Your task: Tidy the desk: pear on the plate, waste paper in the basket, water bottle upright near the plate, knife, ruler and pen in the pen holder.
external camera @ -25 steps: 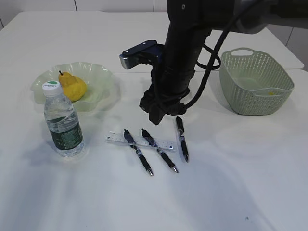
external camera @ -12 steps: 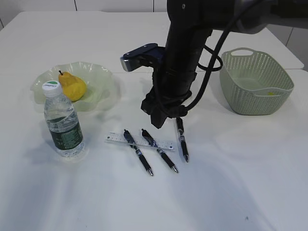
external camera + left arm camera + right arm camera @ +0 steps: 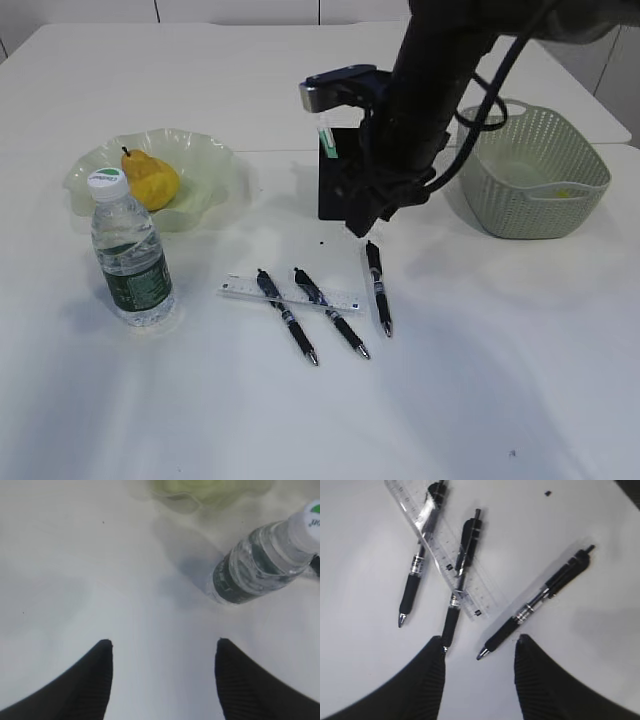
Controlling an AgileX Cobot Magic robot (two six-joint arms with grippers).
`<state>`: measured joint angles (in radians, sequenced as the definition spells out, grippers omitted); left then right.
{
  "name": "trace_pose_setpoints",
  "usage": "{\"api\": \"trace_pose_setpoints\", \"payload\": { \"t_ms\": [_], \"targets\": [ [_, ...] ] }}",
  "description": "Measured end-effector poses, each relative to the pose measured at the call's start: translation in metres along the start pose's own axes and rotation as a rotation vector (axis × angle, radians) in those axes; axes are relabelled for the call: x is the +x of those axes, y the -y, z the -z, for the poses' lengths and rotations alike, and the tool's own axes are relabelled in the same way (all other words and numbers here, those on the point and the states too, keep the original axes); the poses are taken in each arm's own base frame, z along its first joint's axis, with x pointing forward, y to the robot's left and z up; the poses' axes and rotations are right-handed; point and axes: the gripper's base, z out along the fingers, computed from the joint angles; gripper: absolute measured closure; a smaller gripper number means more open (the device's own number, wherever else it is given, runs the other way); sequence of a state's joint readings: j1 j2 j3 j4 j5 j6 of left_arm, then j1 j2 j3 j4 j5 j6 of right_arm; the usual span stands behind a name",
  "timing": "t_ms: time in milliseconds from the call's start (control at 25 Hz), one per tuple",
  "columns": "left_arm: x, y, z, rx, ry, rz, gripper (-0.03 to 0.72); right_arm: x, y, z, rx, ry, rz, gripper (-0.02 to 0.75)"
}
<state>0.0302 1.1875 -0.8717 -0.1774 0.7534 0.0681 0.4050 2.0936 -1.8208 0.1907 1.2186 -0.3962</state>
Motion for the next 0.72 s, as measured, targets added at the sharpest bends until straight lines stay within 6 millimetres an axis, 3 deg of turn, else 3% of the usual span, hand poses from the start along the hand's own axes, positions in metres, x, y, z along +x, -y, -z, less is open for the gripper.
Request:
{"api": "trace_pose_setpoints", "payload": {
  "t_ms": [240, 440, 720],
  "targets": [
    [-0.021, 0.003, 0.018, -0.005, 0.068, -0.053, 0.232, 0.006, 0.009, 0.030, 0.041, 0.054, -0.042, 0.391],
    [-0.029, 0.004, 0.027, -0.004, 0.092, -0.063, 0.232, 0.007, 0.009, 0.032, 0.044, 0.056, -0.059, 0.391],
    [-0.026, 0.005, 0.027, -0.002, 0.053, -0.065, 0.232, 0.015, 0.008, 0.024, 0.044, 0.013, -0.065, 0.391]
  ]
}}
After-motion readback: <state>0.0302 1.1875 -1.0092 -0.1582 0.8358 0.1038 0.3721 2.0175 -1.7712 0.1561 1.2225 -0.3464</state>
